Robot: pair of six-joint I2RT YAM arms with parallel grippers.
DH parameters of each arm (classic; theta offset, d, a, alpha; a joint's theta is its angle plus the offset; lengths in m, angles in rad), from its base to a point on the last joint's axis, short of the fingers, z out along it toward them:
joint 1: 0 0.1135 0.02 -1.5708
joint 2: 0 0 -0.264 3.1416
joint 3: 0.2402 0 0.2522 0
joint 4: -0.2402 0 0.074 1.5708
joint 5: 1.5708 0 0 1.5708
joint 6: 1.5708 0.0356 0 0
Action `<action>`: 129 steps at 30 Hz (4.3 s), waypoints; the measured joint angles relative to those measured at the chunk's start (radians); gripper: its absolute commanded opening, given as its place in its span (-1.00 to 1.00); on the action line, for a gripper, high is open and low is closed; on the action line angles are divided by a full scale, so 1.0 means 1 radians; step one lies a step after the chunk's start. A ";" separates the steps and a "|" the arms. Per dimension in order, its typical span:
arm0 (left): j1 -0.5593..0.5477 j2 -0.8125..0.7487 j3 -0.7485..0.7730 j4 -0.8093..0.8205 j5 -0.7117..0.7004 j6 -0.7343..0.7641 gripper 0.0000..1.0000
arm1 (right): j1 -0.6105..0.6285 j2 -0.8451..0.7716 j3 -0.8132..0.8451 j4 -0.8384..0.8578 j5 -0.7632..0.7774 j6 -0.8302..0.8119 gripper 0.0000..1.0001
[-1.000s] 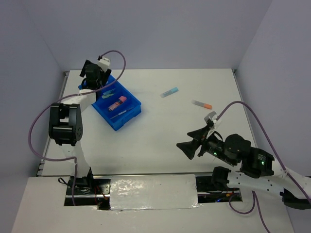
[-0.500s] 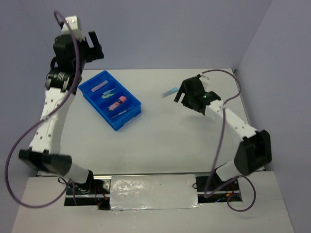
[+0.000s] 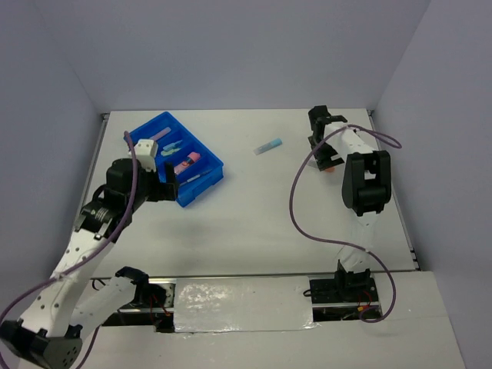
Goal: Sort the stationery into containers
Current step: Pick up the stationery from the center of the board, then place the stationery in the storage box.
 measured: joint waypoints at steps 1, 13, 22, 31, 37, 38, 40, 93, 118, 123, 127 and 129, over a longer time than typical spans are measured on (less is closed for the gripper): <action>0.000 -0.042 -0.026 0.002 -0.006 0.003 0.99 | -0.003 0.030 0.020 -0.006 0.002 0.012 0.85; 0.007 -0.124 -0.067 0.078 0.077 0.007 0.99 | -0.064 0.143 0.111 -0.095 0.004 0.063 0.74; 0.023 -0.119 -0.083 0.079 0.128 0.007 0.99 | -0.082 0.193 0.109 -0.102 -0.036 0.049 0.40; 0.029 -0.118 -0.084 0.085 0.137 0.007 0.99 | -0.127 0.184 0.094 -0.084 -0.113 -0.075 -0.97; 0.031 -0.113 -0.087 0.107 0.221 0.000 0.99 | -0.144 0.165 0.068 0.014 -0.168 -0.277 -1.00; 0.032 -0.113 -0.091 0.119 0.261 -0.006 0.99 | -0.136 0.155 0.056 0.042 -0.163 -0.318 -1.00; 0.032 -0.112 -0.114 0.174 0.359 -0.045 0.99 | -0.104 0.119 0.015 0.137 -0.152 -0.431 -1.00; -0.180 0.441 0.205 0.268 -0.092 0.070 -1.00 | 0.692 -1.140 -0.855 0.850 -0.029 -0.767 0.74; 0.304 1.102 0.404 0.734 -0.059 0.947 -0.63 | 0.615 -1.373 -1.079 0.856 -0.395 -0.865 0.76; 0.322 1.127 0.431 0.745 -0.045 0.947 0.07 | 0.616 -1.342 -1.082 0.885 -0.449 -0.862 0.75; 0.320 1.127 0.431 0.772 -0.047 0.932 0.34 | 0.616 -1.339 -1.082 0.887 -0.456 -0.862 0.76; 0.319 1.127 0.431 0.778 -0.047 0.917 0.46 | 0.618 -1.338 -1.082 0.887 -0.455 -0.862 0.76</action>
